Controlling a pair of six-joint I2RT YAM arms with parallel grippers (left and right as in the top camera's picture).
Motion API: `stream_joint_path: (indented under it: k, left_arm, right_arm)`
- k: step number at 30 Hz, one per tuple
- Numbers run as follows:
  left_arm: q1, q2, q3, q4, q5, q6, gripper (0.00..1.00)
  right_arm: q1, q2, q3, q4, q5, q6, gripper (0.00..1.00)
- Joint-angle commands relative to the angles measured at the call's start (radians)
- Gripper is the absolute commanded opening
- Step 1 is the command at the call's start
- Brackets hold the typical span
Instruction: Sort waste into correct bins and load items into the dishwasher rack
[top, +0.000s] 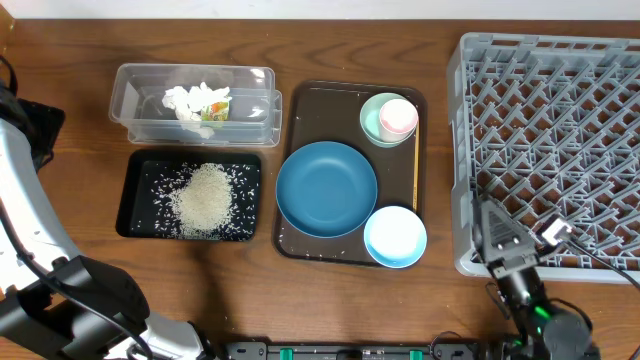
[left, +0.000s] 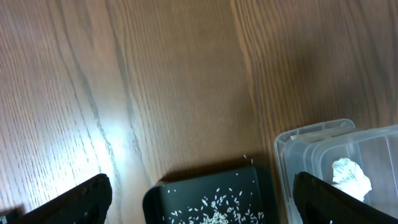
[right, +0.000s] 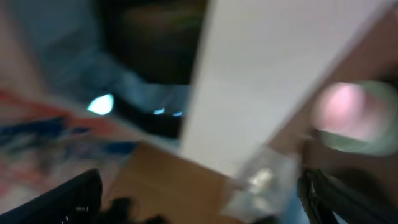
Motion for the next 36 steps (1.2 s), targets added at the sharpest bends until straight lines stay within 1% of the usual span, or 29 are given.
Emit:
stream_joint_path:
  k: [1, 3, 5, 7, 9, 11, 12, 16, 19, 23, 26, 29, 32, 36]
  left_arm:
    - [0.004, 0.005, 0.002, -0.005, -0.006, 0.003, 0.94]
    - [0.004, 0.005, 0.002, -0.005, -0.006, 0.003, 0.94]
    - [0.004, 0.005, 0.002, -0.005, -0.006, 0.003, 0.95]
    - [0.004, 0.005, 0.002, -0.005, -0.006, 0.003, 0.95]
    - [0.004, 0.005, 0.002, -0.005, -0.006, 0.002, 0.95]
    - [0.004, 0.005, 0.002, -0.005, -0.006, 0.003, 0.95]
    - [0.004, 0.005, 0.002, -0.005, -0.006, 0.003, 0.95]
    - [0.004, 0.005, 0.002, -0.005, -0.006, 0.003, 0.95]
    - [0.003, 0.005, 0.002, -0.005, -0.006, 0.002, 0.95]
    - [0.004, 0.005, 0.002, -0.005, -0.006, 0.003, 0.95]
    - [0.004, 0.005, 0.002, -0.005, -0.006, 0.003, 0.95]
    - [0.004, 0.005, 0.002, -0.005, -0.006, 0.003, 0.95]
    - [0.004, 0.005, 0.002, -0.005, -0.006, 0.002, 0.95]
    - [0.004, 0.005, 0.002, -0.005, -0.006, 0.003, 0.95]
  right_arm:
    - [0.025, -0.005, 0.01, 0.077, -0.056, 0.035, 0.99]
    - [0.025, -0.003, 0.044, 0.074, -0.049, -0.016, 0.99]
    - [0.025, 0.013, 0.103, 0.016, -0.05, -0.155, 0.99]
    - [0.025, 0.046, 0.183, -0.106, -0.053, -0.271, 0.99]
    - [0.025, 0.106, 0.285, -0.251, -0.053, -0.425, 0.99]
    - [0.025, 0.2, 0.403, -0.407, -0.052, -0.621, 0.99]
    - [0.025, 0.253, 0.461, -0.484, -0.049, -0.695, 0.99]
    - [0.033, 0.472, 0.675, -0.748, -0.049, -0.887, 0.99]
    - [0.077, 0.645, 0.818, -0.915, -0.03, -1.032, 0.99]
    - [0.218, 0.857, 0.959, -1.095, 0.094, -1.136, 0.99]
    - [0.399, 0.993, 1.031, -1.185, 0.27, -1.153, 0.99]
    - [0.612, 1.12, 1.073, -1.224, 0.464, -1.152, 0.98]
    - [0.782, 1.231, 1.091, -1.225, 0.613, -1.152, 0.99]
    - [0.926, 1.357, 1.091, -1.222, 0.716, -1.17, 0.99]
